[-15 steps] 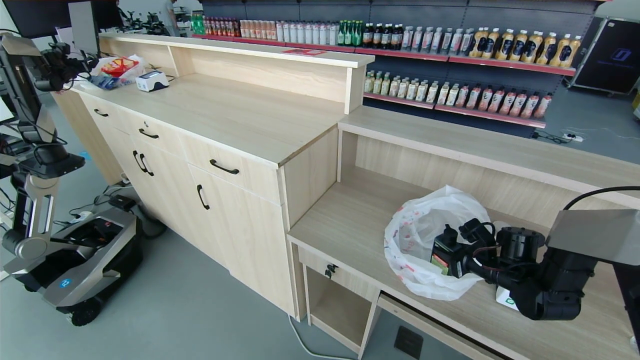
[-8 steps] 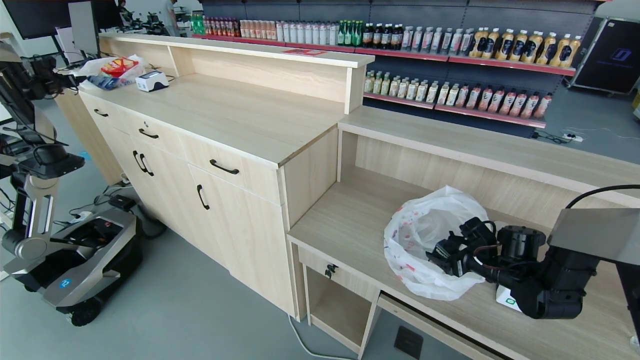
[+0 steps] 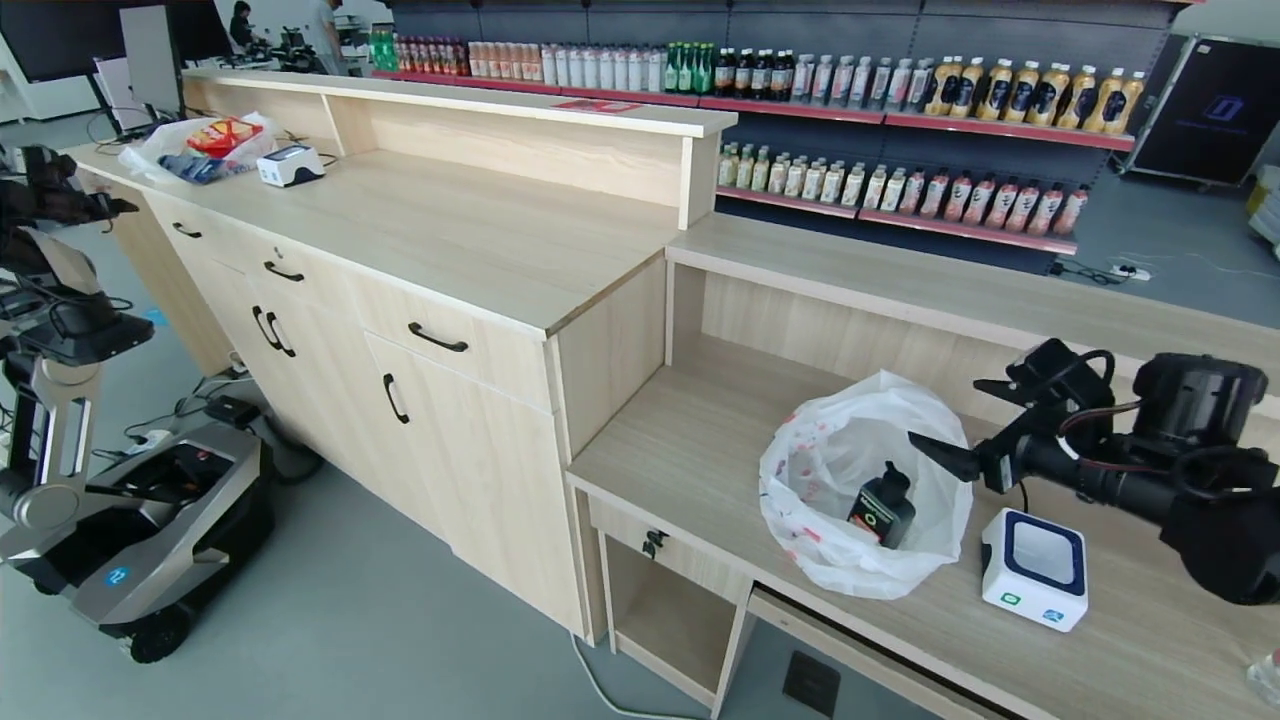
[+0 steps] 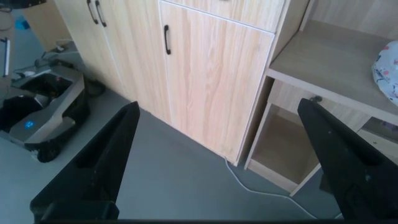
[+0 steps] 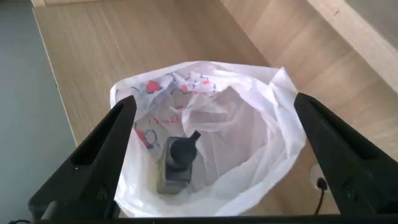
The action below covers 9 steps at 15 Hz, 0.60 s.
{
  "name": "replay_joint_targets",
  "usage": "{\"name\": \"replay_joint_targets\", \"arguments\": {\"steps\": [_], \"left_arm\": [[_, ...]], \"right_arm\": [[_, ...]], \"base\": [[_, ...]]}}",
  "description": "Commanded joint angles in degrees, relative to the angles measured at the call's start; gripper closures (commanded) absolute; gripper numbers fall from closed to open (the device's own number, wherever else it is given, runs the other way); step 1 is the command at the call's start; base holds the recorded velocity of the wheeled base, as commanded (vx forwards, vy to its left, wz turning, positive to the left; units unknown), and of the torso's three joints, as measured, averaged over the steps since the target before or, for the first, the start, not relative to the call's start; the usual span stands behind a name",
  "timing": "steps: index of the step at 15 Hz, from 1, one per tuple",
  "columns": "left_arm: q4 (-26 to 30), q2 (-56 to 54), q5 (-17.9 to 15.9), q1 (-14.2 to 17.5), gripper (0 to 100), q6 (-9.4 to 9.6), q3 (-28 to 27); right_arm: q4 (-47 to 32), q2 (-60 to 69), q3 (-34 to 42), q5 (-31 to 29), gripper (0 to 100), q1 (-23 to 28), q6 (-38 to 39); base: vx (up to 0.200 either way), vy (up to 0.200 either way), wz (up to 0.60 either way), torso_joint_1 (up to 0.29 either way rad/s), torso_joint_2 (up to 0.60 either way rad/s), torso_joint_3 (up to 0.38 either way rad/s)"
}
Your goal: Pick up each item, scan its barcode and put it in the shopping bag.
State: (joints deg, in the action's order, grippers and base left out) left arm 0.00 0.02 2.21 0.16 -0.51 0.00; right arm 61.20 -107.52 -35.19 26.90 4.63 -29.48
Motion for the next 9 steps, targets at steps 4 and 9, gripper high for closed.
{"name": "replay_joint_targets", "arguments": {"steps": [4, 9], "left_arm": [[0.00, -0.02, -0.01, -0.07, 0, -0.02, 0.00], [0.00, -0.02, -0.01, 0.02, 0, -0.02, 0.00]], "right_arm": [[-18.83, 29.91, 6.37, -0.45, 0, 12.68, -2.16], [-18.66, 17.17, 6.63, -11.26, 0, 19.45, -0.93]], "base": [[0.000, 0.000, -0.60, 0.001, 0.01, 0.000], [0.000, 0.000, -0.60, -0.001, 0.00, 0.001]]}}
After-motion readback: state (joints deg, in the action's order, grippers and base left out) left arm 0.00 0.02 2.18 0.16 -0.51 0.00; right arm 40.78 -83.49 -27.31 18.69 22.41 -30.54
